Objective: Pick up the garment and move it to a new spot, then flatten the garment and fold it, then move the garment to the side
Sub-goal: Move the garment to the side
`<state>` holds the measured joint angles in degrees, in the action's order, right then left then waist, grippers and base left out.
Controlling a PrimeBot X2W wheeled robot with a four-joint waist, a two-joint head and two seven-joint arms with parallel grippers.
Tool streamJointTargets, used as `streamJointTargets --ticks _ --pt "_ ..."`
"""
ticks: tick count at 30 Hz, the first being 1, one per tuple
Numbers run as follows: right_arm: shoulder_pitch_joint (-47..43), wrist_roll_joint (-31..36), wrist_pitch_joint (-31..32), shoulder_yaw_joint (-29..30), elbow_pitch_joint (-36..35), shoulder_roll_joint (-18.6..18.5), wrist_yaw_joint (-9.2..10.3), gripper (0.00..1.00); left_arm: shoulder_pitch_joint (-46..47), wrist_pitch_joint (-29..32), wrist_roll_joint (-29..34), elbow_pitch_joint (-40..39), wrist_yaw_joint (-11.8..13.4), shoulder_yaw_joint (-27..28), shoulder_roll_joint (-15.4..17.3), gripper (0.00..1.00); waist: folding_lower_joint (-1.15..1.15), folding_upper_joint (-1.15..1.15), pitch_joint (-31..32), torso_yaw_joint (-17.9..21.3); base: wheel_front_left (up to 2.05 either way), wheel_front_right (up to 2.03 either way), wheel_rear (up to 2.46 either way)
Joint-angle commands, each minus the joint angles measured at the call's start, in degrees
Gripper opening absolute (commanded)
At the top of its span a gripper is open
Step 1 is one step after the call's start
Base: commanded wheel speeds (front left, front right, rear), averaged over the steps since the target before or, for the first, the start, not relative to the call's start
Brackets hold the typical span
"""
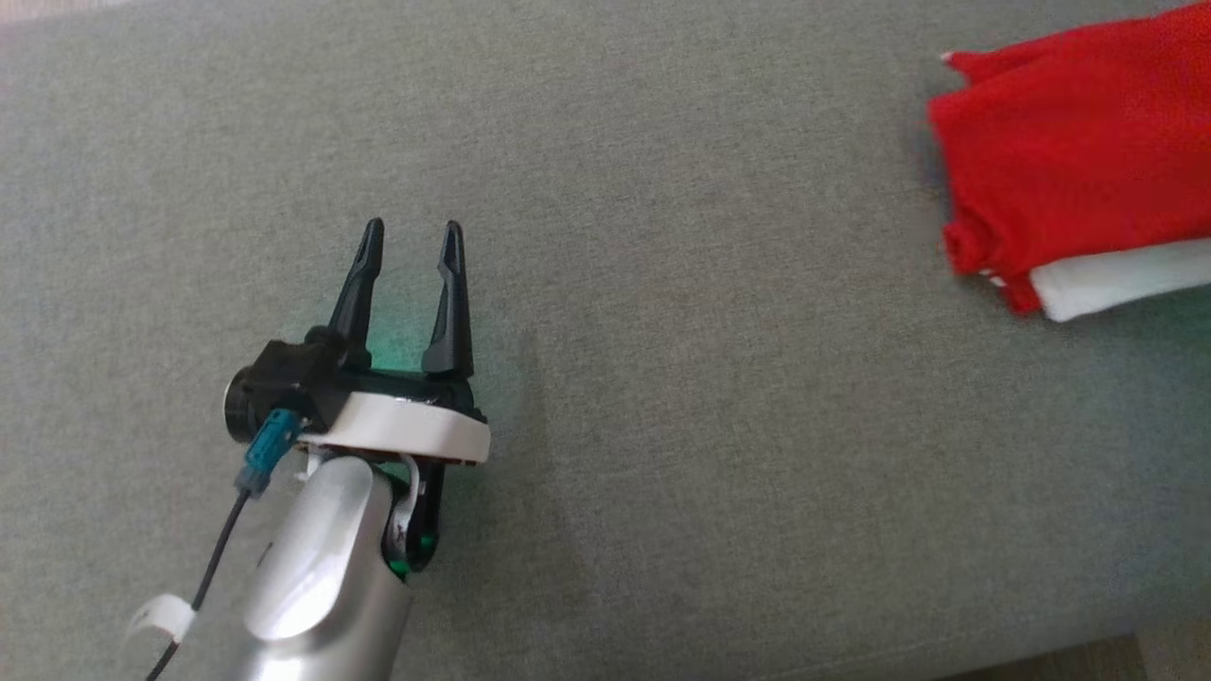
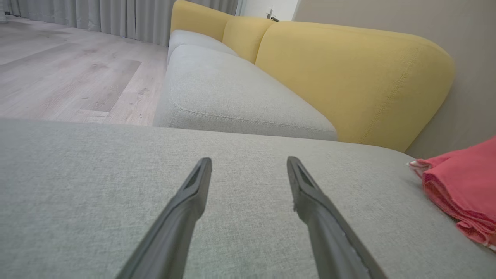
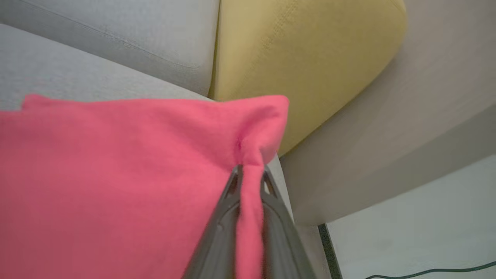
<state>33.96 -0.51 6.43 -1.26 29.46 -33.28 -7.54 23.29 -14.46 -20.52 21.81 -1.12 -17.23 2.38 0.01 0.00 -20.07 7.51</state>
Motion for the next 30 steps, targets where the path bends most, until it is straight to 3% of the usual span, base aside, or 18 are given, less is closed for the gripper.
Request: streamJointTargets --ticks 1,10,11,12,22,30 --pt "1.3 0.4 0.2 0.6 -1.3 -2.7 0.05 0.00 1.5 -0.5 0.7 -1.5 -0.2 1.8 0.5 1.00 -0.01 0.00 -0.2 -0.2 0.00 0.00 0.00" --pt "0.7 0.8 0.5 5.5 2.4 -1.9 0.05 0.00 1.2 -0.5 1.0 -1.6 -0.4 2.7 0.5 1.00 -0.01 0.00 -0.5 -1.0 0.00 0.00 0.00" --pt "0.6 0.7 0.3 5.7 2.4 -1.7 0.05 0.31 1.1 -0.5 1.0 -1.5 -0.5 2.7 0.5 1.00 -0.01 0.00 -0.3 -1.0 0.00 0.00 0.00" --pt "0.4 1.0 0.0 6.0 2.3 -1.7 0.05 0.99 0.9 -0.5 1.0 -1.5 -0.5 2.8 0.5 1.00 -0.01 0.00 -0.1 -1.0 0.00 0.00 0.00" --pt "-1.3 -0.8 -1.7 5.9 -3.1 3.7 0.05 1.00 -1.4 -0.5 0.2 -1.2 -0.2 4.1 0.5 1.00 -0.01 0.00 6.5 -1.1 0.00 0.00 0.00" --pt "-6.4 -4.0 -1.9 3.2 -12.4 13.8 0.05 1.00 -6.3 -0.5 -1.6 -2.1 1.1 5.5 0.5 1.00 -0.01 0.00 15.2 -2.2 0.00 0.00 0.00"
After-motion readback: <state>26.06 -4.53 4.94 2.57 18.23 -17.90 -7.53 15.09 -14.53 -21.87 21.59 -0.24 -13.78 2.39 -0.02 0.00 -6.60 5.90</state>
